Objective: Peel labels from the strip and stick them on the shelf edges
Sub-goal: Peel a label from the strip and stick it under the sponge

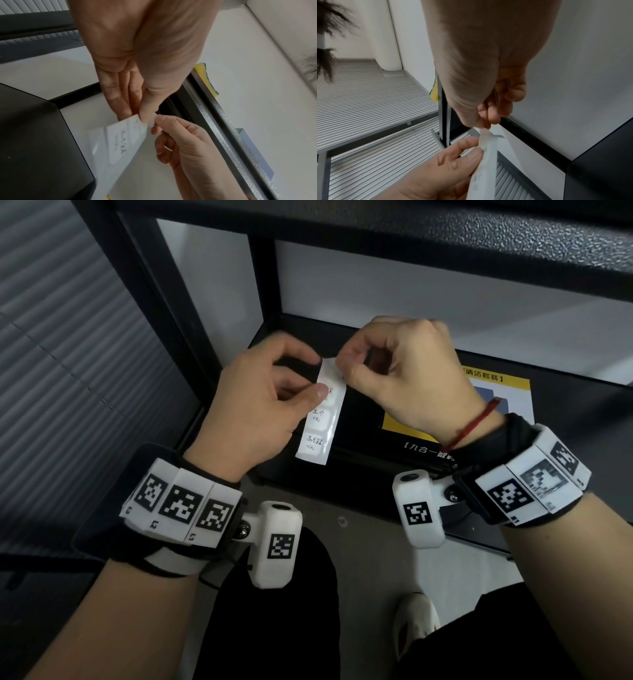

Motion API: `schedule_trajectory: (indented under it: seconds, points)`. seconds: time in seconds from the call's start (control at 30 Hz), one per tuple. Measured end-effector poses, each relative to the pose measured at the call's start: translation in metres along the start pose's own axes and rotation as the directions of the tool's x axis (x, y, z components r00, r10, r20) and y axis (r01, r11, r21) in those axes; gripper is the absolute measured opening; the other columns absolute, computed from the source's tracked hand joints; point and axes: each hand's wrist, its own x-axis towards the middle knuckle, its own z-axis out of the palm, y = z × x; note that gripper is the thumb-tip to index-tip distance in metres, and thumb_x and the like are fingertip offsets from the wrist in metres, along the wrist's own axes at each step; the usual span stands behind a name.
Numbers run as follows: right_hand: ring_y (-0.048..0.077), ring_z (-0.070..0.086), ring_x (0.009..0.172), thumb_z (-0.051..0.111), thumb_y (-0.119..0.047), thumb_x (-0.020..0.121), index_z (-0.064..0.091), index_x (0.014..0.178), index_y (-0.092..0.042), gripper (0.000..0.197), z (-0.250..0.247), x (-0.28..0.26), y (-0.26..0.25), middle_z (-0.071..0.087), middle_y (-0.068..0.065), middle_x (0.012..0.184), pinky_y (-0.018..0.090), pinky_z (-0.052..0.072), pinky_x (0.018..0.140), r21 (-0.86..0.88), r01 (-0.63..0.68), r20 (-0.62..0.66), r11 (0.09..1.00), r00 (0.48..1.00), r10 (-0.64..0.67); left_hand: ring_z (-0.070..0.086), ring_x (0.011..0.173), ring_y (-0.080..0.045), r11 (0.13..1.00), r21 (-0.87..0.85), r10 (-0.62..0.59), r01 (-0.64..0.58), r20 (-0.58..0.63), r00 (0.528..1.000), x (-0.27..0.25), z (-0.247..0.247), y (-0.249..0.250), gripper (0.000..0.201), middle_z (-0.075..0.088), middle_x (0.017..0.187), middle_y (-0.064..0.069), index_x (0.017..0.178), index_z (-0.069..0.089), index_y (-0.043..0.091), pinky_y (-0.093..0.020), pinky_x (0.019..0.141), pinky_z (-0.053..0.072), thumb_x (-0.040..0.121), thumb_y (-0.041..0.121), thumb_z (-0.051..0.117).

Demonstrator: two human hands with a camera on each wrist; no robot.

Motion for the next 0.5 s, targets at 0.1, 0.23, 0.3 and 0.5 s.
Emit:
schedule_trajectory:
  seconds: [0.1, 0.23, 0.3, 0.5]
  points:
    - [0.003, 0.054, 0.06, 0.067, -0.023, 0.087, 0.073, 0.08, -0.019, 0.01, -0.002, 0.001, 0.003, 0.067, -0.008, 0.078, 0.005, 0.039, 0.066, 0.004, -0.029, -0.099, 1.0, 0.995, 0.029, 0.077, 0.075, -0.015, 0.999, -0.032, -0.016, 0.014, -0.046, 0.999, 0.001, -0.001, -0.004, 0.018, 0.08, 0.079, 0.0, 0.1, 0.066, 0.025, -0.045, 0.081, 0.064, 0.089, 0.016, 0.078]
    - [0.003, 0.054, 0.07, 0.066, -0.024, 0.089, 0.075, 0.082, -0.016, 0.013, -0.002, 0.0, -0.002, 0.067, -0.008, 0.079, 0.007, 0.04, 0.068, -0.032, 0.029, -0.159, 0.999, 0.987, -0.033, 0.075, 0.083, -0.004, 0.994, -0.096, -0.049, 0.045, -0.037, 0.998, 0.006, 0.003, -0.006, 0.019, 0.079, 0.089, 0.009, 0.093, 0.078, 0.026, -0.022, 0.077, 0.062, 0.093, 0.008, 0.072]
    - [0.001, 0.054, 0.07, 0.066, -0.025, 0.091, 0.075, 0.084, -0.016, 0.015, 0.001, -0.002, -0.006, 0.067, -0.007, 0.082, 0.016, 0.046, 0.068, -0.081, 0.082, -0.177, 0.993, 0.98, -0.096, 0.075, 0.086, -0.001, 0.982, -0.171, -0.078, 0.078, 0.008, 0.997, 0.007, 0.005, -0.004, 0.021, 0.079, 0.094, 0.009, 0.097, 0.078, 0.025, -0.013, 0.073, 0.057, 0.094, 0.005, 0.069]
    - [0.021, 0.066, 0.072, 0.063, -0.027, 0.095, 0.076, 0.089, -0.015, 0.019, 0.007, -0.006, -0.008, 0.07, 0.0, 0.087, 0.043, 0.054, 0.06, -0.181, 0.22, -0.119, 0.958, 0.963, -0.244, 0.078, 0.095, -0.013, 0.949, -0.299, -0.094, 0.105, 0.049, 0.994, 0.009, 0.007, -0.003, 0.018, 0.081, 0.1, -0.005, 0.104, 0.079, 0.013, -0.024, 0.083, 0.062, 0.095, 0.003, 0.067]
